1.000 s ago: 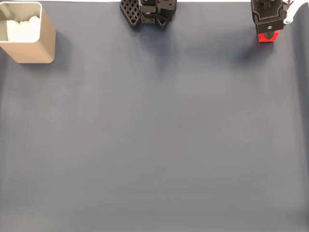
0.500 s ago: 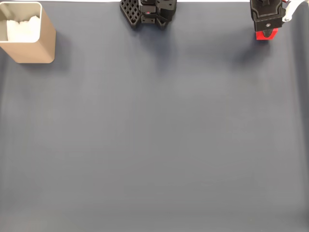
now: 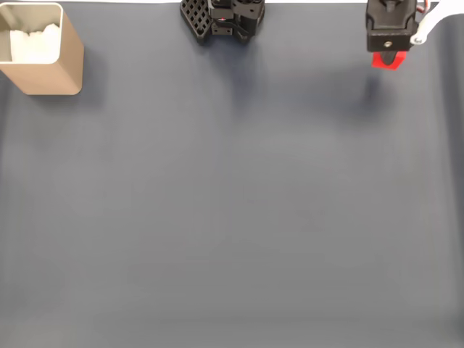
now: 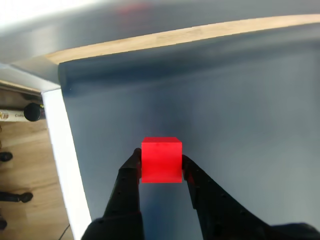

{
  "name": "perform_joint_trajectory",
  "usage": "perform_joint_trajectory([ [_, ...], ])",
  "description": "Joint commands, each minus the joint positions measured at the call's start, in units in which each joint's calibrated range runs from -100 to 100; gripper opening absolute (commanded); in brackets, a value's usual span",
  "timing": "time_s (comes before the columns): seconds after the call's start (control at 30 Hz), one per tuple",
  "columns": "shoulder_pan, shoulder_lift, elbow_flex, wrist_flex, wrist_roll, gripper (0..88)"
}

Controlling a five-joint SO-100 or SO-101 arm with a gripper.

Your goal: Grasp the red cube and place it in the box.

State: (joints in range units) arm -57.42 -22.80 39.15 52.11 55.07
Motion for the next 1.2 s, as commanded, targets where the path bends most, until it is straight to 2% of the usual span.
perform_joint_trajectory([
  [0.0,5.2,-5.8,-3.4,3.7,-0.5,0.0],
  [0.67,34.4,-11.6,-8.9,12.9,0.1,0.3],
  [1.17,49.5,-7.7,-19.9,22.7,-3.9,0.6],
])
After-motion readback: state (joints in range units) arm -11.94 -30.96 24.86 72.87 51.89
